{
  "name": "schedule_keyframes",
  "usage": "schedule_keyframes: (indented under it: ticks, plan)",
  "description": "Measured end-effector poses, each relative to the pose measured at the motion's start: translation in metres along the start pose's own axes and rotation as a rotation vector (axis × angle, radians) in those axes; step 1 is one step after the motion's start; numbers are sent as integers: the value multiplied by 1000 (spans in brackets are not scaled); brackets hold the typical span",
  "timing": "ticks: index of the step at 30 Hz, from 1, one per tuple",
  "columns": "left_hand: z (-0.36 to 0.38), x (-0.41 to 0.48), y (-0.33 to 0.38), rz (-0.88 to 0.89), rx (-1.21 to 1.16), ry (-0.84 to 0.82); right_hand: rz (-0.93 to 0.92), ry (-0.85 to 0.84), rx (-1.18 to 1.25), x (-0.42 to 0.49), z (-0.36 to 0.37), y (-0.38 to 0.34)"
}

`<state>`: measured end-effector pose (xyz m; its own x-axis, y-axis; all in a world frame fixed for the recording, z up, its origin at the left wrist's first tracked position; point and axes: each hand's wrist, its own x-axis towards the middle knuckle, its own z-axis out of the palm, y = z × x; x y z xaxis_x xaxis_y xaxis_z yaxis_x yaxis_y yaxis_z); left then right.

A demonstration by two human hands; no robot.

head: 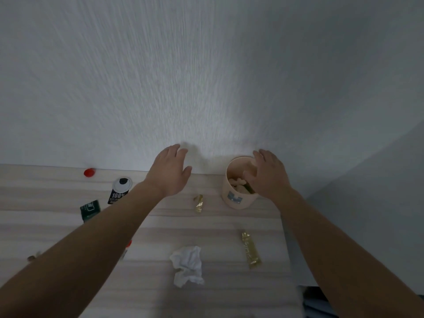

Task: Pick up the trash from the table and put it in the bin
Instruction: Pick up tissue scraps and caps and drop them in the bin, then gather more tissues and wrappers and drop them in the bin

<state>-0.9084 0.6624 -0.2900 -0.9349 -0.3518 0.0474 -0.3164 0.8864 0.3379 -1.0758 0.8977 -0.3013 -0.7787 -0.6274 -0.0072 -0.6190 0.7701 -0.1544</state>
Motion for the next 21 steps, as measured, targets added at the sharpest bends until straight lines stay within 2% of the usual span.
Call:
schedule_keyframes:
  ticks: [12,21]
  plan:
    - [-28,-49,16,35,78,39,35,156,-111,-70,-45,-16]
    - [-19,-119,12,83,84,6,96,141,-133,-152,-42,-51]
